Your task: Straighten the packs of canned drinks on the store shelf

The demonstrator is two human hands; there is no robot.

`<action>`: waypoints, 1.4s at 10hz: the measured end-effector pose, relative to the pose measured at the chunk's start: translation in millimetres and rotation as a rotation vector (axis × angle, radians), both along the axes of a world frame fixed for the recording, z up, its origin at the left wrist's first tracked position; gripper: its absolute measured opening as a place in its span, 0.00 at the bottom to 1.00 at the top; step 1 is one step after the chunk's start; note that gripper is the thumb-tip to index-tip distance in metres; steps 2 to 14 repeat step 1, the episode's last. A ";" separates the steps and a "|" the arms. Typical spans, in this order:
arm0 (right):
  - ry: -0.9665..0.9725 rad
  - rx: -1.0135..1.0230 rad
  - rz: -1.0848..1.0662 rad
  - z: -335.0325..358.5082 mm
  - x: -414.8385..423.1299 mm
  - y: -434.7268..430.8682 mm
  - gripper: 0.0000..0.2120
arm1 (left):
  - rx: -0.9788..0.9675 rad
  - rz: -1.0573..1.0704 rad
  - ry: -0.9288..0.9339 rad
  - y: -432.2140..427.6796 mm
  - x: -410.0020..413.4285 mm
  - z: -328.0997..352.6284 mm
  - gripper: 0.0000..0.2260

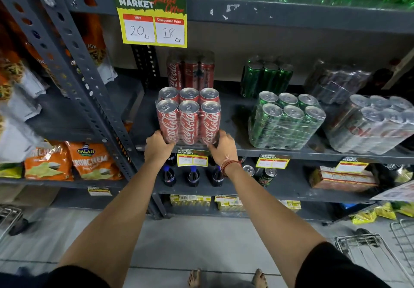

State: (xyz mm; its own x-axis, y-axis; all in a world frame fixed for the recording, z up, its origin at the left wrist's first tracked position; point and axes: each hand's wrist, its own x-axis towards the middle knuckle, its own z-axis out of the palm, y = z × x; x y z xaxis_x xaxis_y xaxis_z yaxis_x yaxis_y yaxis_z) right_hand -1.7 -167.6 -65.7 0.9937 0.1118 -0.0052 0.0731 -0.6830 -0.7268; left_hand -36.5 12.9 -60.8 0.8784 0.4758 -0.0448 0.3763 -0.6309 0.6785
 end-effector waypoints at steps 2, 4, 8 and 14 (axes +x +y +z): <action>-0.064 -0.071 0.035 22.3 -1.0 -16.5 0.10 | 0.171 -0.007 0.221 -8.7 -4.2 26.5 0.21; -0.064 -0.071 0.035 22.3 -1.0 -16.5 0.10 | 0.171 -0.007 0.221 -8.7 -4.2 26.5 0.21; -0.064 -0.071 0.035 22.3 -1.0 -16.5 0.10 | 0.171 -0.007 0.221 -8.7 -4.2 26.5 0.21; -0.064 -0.071 0.035 22.3 -1.0 -16.5 0.10 | 0.171 -0.007 0.221 -8.7 -4.2 26.5 0.21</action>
